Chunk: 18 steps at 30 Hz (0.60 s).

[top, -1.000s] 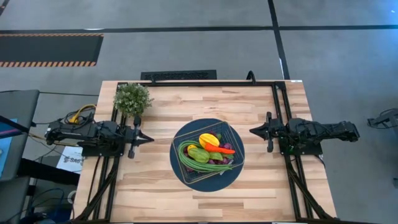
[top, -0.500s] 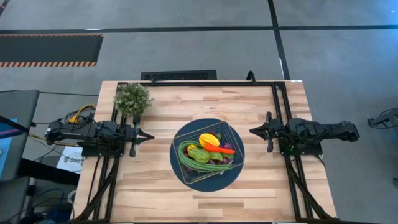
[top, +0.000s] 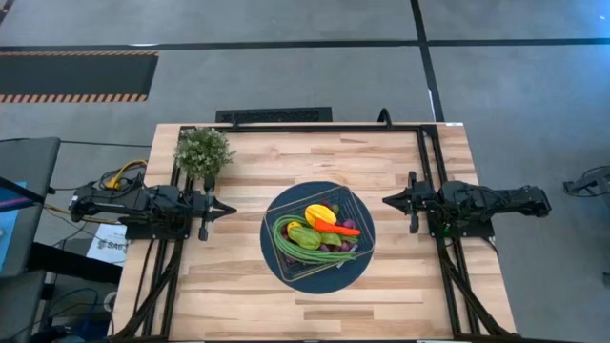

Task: Build produce basket
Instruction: Return to Home Position

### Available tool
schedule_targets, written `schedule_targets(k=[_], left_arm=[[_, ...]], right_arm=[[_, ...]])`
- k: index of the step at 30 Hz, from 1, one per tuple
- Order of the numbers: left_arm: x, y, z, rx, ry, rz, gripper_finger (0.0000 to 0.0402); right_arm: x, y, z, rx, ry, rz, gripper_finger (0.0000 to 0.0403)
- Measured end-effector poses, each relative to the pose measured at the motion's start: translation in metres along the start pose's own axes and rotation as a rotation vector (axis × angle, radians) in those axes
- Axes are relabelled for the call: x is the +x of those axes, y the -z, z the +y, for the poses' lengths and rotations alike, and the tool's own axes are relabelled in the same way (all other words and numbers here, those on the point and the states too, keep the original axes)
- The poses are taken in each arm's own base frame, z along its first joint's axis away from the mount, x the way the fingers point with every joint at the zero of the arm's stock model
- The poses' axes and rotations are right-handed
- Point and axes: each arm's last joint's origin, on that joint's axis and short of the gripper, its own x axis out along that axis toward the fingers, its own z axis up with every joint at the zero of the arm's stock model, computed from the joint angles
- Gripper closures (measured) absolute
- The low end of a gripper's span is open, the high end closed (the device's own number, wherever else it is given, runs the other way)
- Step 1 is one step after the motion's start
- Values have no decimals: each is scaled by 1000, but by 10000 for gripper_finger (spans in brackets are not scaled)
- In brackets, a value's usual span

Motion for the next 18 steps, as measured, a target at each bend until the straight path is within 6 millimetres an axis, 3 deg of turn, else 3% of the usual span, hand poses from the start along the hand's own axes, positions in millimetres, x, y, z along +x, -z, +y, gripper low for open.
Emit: schedule_targets(k=[18], left_arm=[[0, 0, 0, 1, -8, 2, 401]], right_arm=[[0, 0, 0, 0, 0, 0, 376]])
